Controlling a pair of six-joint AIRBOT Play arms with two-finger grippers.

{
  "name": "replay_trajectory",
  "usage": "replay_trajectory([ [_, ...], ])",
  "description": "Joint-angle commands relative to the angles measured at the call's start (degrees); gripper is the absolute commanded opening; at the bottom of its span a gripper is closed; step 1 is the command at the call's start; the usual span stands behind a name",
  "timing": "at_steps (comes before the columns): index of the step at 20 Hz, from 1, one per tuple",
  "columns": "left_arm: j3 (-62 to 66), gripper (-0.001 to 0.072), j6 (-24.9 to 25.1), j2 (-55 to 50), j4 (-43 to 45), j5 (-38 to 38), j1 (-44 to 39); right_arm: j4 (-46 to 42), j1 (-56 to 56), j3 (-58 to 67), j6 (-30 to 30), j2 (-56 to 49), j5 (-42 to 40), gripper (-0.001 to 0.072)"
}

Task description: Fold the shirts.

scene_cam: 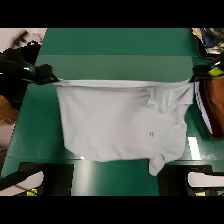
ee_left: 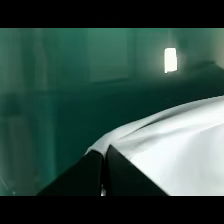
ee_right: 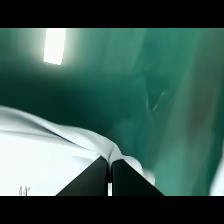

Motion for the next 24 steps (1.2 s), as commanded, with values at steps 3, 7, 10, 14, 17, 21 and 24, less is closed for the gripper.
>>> replay_trajectory([
  [3,-1.7,0.0022,8.5,-17.1,-12.4,22.0,0.1,0.5,0.3,5.7,0.0,-16.0,-13.0,0.0013],
  [7,0.3,0.0022,11.0,-19.2,-15.3,32.6,0.1,0.4,0.3,15.0,0.0,-22.2,-18.4,0.0014],
  [10,1.1,0.0022,11.7,-19.2,-14.3,32.2,0.1,0.3,0.2,17.9,0.0,-23.1,-19.0,0.0013],
  [14,2.0,0.002,18.4,-18.9,-12.9,17.7,0.1,0.0,-0.2,11.0,0.0,-18.6,-17.5,0.0013],
  [17,0.2,0.002,18.3,-18.9,-7.3,9.9,-0.4,-0.2,-0.2,-0.1,-0.2,-13.1,-20.2,0.0012],
  [21,-4.5,0.002,16.4,-18.9,-3.3,11.0,-1.9,-0.1,-0.2,-12.0,-0.2,-8.7,-23.6,0.0013],
  [24,-6.0,0.0021,16.3,-18.9,-2.2,12.0,-2.0,0.3,0.3,-18.6,-0.2,-6.2,-25.8,0.0013],
])
